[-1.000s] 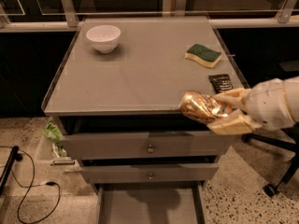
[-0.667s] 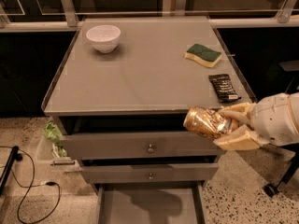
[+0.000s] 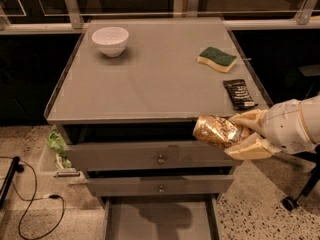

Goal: Place orange can into bottom drawer

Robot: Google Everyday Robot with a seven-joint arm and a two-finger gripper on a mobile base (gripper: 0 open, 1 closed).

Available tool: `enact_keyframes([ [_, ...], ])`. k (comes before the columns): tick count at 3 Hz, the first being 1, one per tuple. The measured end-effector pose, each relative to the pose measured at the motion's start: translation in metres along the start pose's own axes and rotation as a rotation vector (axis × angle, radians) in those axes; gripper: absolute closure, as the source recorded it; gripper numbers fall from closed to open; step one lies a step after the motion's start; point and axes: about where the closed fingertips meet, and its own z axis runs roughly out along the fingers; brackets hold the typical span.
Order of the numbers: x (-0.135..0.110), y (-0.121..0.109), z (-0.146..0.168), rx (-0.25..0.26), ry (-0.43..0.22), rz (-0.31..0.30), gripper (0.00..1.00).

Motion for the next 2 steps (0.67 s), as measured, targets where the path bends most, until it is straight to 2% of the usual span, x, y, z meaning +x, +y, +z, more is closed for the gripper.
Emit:
enact_keyframes([
  [1, 0.034, 0.015, 0.042, -0.044, 0.057, 0.025, 1.00],
  [2, 0.091, 0.047, 0.097, -0.107, 0.098, 0.078, 1.00],
])
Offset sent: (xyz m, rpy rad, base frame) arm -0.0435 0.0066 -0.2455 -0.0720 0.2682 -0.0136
